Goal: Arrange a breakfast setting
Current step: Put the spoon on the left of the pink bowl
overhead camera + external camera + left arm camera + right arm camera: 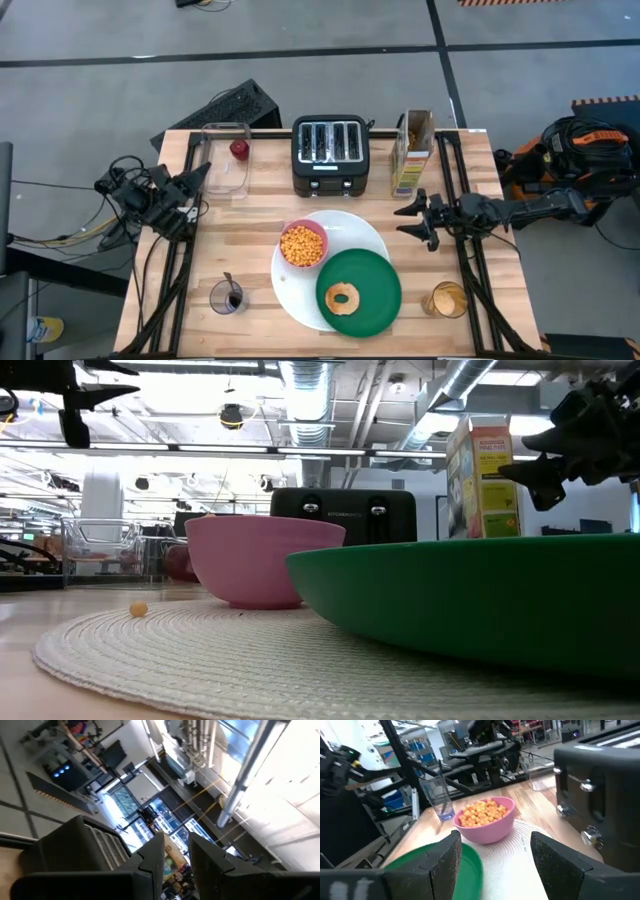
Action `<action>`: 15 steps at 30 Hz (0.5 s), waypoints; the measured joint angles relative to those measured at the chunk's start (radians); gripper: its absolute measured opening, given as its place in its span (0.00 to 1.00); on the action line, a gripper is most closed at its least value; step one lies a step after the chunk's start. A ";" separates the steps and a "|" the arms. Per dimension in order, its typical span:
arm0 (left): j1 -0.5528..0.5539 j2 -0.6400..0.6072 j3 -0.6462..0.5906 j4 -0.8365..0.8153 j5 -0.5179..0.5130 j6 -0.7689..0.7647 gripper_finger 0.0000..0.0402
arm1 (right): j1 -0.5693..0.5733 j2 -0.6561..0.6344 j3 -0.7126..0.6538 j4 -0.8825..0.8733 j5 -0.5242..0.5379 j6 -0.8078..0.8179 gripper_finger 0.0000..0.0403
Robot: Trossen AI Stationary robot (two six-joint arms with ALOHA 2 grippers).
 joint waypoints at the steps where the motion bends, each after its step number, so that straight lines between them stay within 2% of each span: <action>1: 0.000 0.000 0.000 0.000 0.013 0.000 0.19 | -0.003 0.000 0.000 -0.009 0.000 0.000 0.65; 9: 0.000 0.000 0.000 -0.003 0.116 0.038 0.33 | -0.026 0.000 -0.001 -0.022 0.003 0.058 0.65; 15: -0.001 0.000 0.005 -0.013 0.257 0.015 0.43 | -0.046 0.001 -0.001 -0.020 0.003 0.077 0.65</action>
